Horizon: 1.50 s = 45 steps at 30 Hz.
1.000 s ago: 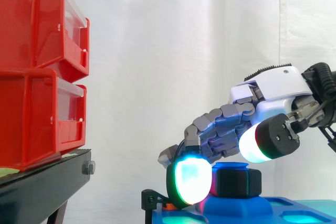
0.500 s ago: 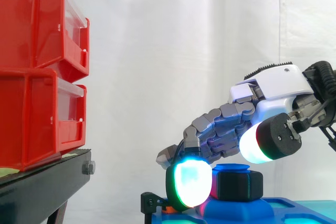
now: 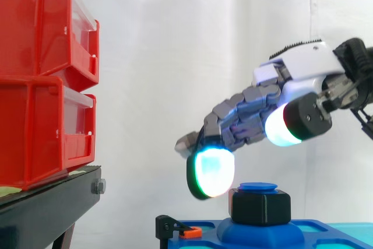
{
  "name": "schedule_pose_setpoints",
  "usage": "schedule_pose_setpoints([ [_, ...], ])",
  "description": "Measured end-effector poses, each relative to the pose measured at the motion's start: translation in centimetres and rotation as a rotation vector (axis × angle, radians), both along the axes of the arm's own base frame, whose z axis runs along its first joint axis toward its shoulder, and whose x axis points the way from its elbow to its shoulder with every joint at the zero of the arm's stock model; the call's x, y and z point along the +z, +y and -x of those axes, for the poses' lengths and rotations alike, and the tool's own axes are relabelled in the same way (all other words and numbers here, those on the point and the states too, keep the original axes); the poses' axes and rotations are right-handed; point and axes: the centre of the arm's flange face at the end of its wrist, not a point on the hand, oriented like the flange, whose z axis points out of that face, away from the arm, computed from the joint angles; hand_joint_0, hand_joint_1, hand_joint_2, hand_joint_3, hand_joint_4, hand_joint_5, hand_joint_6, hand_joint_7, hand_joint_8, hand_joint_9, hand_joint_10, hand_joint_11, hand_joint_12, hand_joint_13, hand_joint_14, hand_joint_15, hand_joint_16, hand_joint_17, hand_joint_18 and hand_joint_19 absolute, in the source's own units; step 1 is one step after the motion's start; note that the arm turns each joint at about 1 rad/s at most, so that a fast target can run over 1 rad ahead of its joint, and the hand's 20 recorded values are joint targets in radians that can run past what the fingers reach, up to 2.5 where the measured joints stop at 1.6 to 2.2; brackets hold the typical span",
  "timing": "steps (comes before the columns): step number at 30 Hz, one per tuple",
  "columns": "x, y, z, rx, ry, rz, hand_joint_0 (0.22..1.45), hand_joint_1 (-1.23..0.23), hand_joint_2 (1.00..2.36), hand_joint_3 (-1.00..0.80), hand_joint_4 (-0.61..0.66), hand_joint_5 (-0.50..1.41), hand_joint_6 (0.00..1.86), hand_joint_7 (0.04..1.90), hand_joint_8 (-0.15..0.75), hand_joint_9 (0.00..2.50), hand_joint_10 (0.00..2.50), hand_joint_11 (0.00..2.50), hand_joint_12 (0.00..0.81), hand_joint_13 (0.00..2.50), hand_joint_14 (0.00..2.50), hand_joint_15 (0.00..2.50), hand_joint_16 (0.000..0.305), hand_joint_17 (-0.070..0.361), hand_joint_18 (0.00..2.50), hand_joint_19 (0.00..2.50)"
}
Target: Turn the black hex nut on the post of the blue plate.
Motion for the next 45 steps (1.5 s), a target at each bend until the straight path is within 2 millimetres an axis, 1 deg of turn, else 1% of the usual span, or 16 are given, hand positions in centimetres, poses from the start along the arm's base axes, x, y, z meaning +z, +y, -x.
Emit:
schedule_pose_setpoints([
  [4, 2.1, 0.2, 0.8, -0.003, -0.002, 0.019, 0.42, -0.45, 1.00, -0.50, 0.18, -0.24, 0.50, 0.94, 0.235, 0.00, 0.00, 0.00, 0.345, 0.00, 0.00, 0.00, 0.045, 0.102, 0.00, 0.00],
  [6, 2.9, 0.1, 1.3, -0.013, 0.011, 0.027, 0.42, -0.45, 1.00, -0.50, 0.18, -0.24, 0.50, 0.94, 0.234, 0.00, 0.00, 0.00, 0.344, 0.00, 0.00, 0.00, 0.045, 0.102, 0.00, 0.00],
  [15, 5.4, -0.4, 4.0, -0.062, 0.092, 0.071, 0.42, -0.45, 1.00, -0.50, 0.18, -0.24, 0.50, 0.94, 0.235, 0.00, 0.00, 0.00, 0.344, 0.00, 0.00, 0.00, 0.045, 0.102, 0.00, 0.00],
  [17, 5.6, -0.5, 4.6, -0.067, 0.104, 0.073, 0.43, -0.45, 1.00, -0.50, 0.19, -0.24, 0.50, 0.94, 0.236, 0.00, 0.00, 0.00, 0.343, 0.00, 0.00, 0.00, 0.045, 0.101, 0.00, 0.00],
  [20, 6.0, -0.5, 5.9, -0.076, 0.109, 0.070, 0.43, -0.45, 1.00, -0.50, 0.18, -0.24, 0.50, 0.94, 0.236, 0.00, 0.00, 0.00, 0.343, 0.00, 0.00, 0.00, 0.045, 0.101, 0.00, 0.00],
  [23, 6.7, -0.4, 7.4, -0.110, 0.079, 0.054, 0.43, -0.45, 1.00, -0.50, 0.18, -0.24, 0.50, 0.94, 0.236, 0.00, 0.00, 0.00, 0.342, 0.00, 0.00, 0.00, 0.045, 0.100, 0.00, 0.00],
  [27, 8.4, -0.3, 9.7, -0.189, -0.003, 0.021, 0.43, -0.45, 1.00, -0.50, 0.18, -0.24, 0.50, 0.94, 0.234, 0.00, 0.00, 0.00, 0.342, 0.00, 0.00, 0.00, 0.045, 0.101, 0.00, 0.00],
  [29, 8.5, -0.1, 10.6, -0.214, -0.033, 0.010, 0.43, -0.45, 1.00, -0.50, 0.18, -0.24, 0.50, 0.94, 0.233, 0.00, 0.00, 0.00, 0.341, 0.00, 0.00, 0.00, 0.045, 0.101, 0.00, 0.00],
  [33, 7.8, 0.1, 12.0, -0.265, -0.054, -0.024, 0.43, -0.46, 1.00, -0.50, 0.17, -0.24, 0.50, 0.92, 0.231, 0.00, 0.00, 0.00, 0.343, 0.00, 0.00, 0.00, 0.045, 0.101, 0.00, 0.00],
  [40, 8.1, 0.4, 14.1, -0.373, 0.013, -0.138, 0.43, -0.46, 1.00, -0.50, 0.15, -0.24, 0.50, 0.85, 0.232, 0.00, 0.00, 0.00, 0.346, 0.00, 0.00, 0.00, 0.045, 0.102, 0.00, 0.00],
  [45, 8.8, 0.7, 15.4, -0.398, 0.060, -0.192, 0.43, -0.47, 1.00, -0.50, 0.13, -0.24, 0.50, 0.80, 0.230, 0.00, 0.00, 0.00, 0.346, 0.00, 0.00, 0.00, 0.046, 0.102, 0.00, 0.00],
])
